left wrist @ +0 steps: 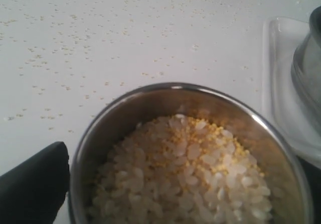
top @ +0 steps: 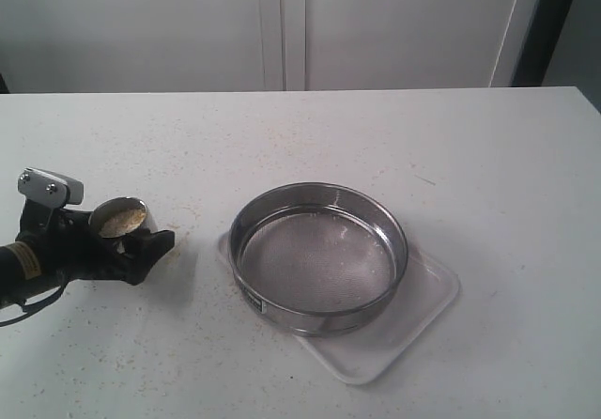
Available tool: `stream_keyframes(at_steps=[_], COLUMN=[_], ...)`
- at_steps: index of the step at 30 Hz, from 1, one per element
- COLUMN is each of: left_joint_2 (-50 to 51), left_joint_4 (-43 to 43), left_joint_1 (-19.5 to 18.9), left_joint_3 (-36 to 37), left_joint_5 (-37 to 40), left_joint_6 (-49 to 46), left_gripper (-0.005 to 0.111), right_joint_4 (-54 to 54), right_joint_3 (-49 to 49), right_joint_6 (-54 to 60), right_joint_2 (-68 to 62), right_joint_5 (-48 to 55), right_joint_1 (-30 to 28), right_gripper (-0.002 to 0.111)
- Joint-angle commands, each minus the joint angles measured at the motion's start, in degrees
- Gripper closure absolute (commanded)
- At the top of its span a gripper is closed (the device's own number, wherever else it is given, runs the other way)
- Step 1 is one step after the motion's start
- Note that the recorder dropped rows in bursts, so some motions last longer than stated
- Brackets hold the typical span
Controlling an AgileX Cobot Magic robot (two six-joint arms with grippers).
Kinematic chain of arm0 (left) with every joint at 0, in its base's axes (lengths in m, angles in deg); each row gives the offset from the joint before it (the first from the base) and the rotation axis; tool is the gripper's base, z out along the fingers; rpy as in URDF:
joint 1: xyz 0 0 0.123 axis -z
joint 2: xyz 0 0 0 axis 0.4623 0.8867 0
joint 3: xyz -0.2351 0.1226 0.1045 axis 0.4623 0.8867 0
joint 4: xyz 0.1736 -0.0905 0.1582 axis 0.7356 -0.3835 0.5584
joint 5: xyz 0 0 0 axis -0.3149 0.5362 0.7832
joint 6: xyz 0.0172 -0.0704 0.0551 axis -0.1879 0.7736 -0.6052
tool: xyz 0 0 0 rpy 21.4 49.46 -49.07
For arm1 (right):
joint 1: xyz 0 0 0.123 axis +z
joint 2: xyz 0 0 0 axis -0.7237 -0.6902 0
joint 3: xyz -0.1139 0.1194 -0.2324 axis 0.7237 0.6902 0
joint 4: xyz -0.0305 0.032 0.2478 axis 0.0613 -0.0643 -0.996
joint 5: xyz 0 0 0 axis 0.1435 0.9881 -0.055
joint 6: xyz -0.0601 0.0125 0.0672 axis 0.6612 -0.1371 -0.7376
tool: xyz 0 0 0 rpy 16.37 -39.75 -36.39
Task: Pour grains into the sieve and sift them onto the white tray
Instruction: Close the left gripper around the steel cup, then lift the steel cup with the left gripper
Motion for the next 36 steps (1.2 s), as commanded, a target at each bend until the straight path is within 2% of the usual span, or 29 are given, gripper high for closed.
stream_keyframes(at_steps=[1,9,18,21,22,25,36], left_joint_2=[0.04,0.13,0.13,0.13,0.13,0.13,-3.48], left_joint_4=[-0.18,0.08,0.49,0.06,0.06,0.18,0.32], left_joint_1=[0.22,0.22,0.22,0.22,0.22,0.22,0.22], left_joint_3=[-0.04,-0.04,-0.04,-0.04,-0.04,-0.04,-0.04], left_joint_5=[-0.31,-0.31,0.77,1.0,1.26,3.26,5.05], left_joint_6=[-1.91,-2.25,-3.65,-3.79,-4.03,-5.94,-7.39], left_gripper=[0.002,0.004,0.035,0.053,0.063,0.106,0.107], right_joint_4=[0.46,0.36,0.46,0.46,0.46,0.46,0.32], right_joint_3=[0.24,0.24,0.24,0.24,0.24,0.24,0.24], right_joint_6=[-0.17,-0.17,-0.17,-0.17,-0.17,-0.17,-0.17], right_joint_2=[0.38,0.38,0.38,0.38,0.38,0.38,0.38], right_joint_5=[-0.15,-0.15,-0.15,-0.15,-0.15,-0.15,-0.15], right_joint_1=[0.08,0.08,0.08,0.08,0.08,0.08,0.08], right_gripper=[0.108,0.108,0.108,0.108,0.108,0.108,0.108])
